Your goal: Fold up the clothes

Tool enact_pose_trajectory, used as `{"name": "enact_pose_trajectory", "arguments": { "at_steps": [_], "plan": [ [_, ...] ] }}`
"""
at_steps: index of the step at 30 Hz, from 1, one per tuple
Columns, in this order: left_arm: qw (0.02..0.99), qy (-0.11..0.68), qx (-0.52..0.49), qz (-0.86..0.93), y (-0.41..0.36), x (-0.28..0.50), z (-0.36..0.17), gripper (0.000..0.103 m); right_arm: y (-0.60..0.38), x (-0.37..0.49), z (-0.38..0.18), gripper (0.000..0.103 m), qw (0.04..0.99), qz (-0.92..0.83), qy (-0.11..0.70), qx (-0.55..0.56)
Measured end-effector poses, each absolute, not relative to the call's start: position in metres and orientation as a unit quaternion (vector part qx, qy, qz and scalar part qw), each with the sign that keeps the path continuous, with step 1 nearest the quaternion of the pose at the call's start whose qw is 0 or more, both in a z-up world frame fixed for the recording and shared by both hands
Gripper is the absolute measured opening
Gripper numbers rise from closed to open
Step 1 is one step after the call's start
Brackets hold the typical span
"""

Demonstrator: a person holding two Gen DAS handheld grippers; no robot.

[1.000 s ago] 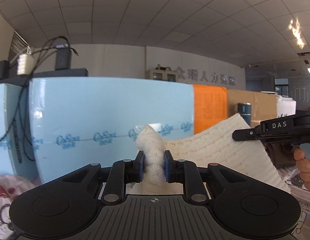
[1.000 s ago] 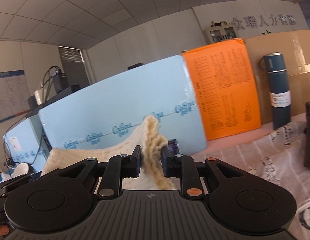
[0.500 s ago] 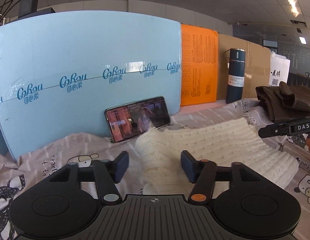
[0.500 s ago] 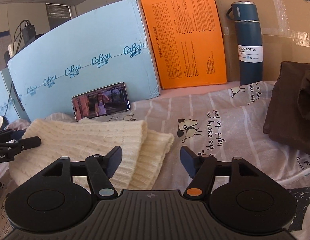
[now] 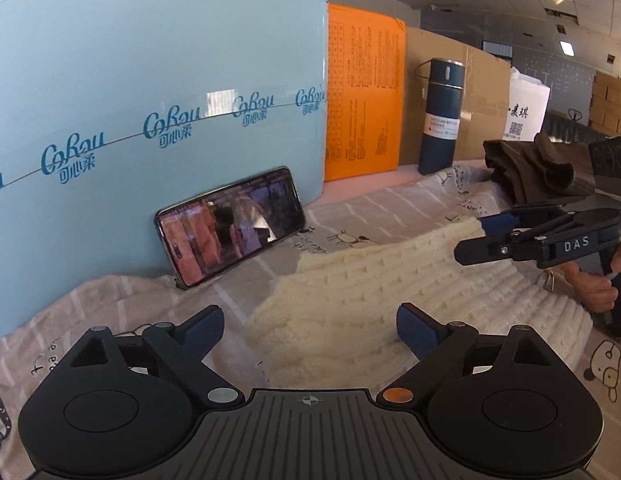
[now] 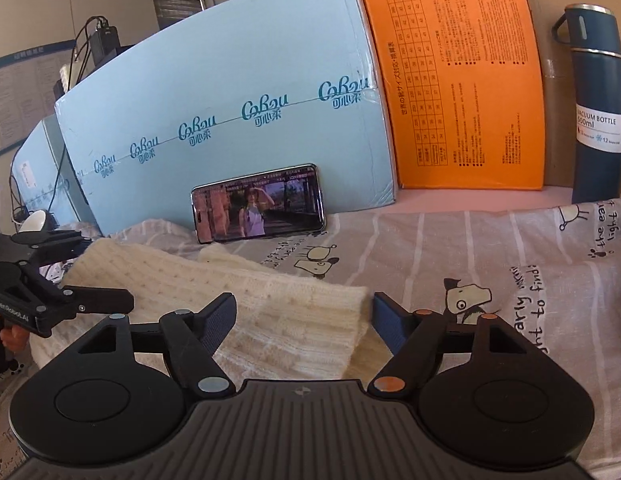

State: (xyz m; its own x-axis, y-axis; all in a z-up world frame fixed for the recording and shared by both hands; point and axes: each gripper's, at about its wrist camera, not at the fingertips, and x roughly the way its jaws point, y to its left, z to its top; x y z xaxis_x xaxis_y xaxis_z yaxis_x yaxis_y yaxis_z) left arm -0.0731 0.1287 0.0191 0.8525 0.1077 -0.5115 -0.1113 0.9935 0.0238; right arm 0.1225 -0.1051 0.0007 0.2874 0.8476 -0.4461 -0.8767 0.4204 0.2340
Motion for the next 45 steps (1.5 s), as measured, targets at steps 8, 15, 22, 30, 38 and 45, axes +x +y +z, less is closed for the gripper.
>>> {"name": "enact_pose_trajectory", "arguments": {
  "at_steps": [8,15,22,30,38,45],
  "plan": [
    [0.972,0.220,0.048,0.072,0.104,-0.086,0.026,0.018,-0.115,0.114,0.002,0.021,0.824,0.522,0.216,-0.039],
    [0.983,0.158,0.066,0.068,0.082,-0.134,0.042,0.016,-0.146,0.090,0.024,0.012,0.818,0.553,0.157,-0.014],
    [0.988,0.125,0.087,0.027,0.065,-0.185,0.043,0.016,-0.199,0.041,0.046,0.011,0.801,0.584,0.118,0.048],
    [0.987,0.122,0.103,-0.033,0.050,-0.233,0.035,0.019,-0.253,-0.029,0.060,0.010,0.788,0.608,0.092,0.040],
    [0.979,0.164,0.090,-0.076,0.040,-0.255,0.025,0.020,-0.284,-0.079,0.046,0.010,0.767,0.625,0.145,-0.018],
    [0.968,0.220,0.082,-0.091,0.031,-0.269,0.011,0.020,-0.297,-0.099,0.032,0.010,0.741,0.632,0.209,-0.083]
  ]
}}
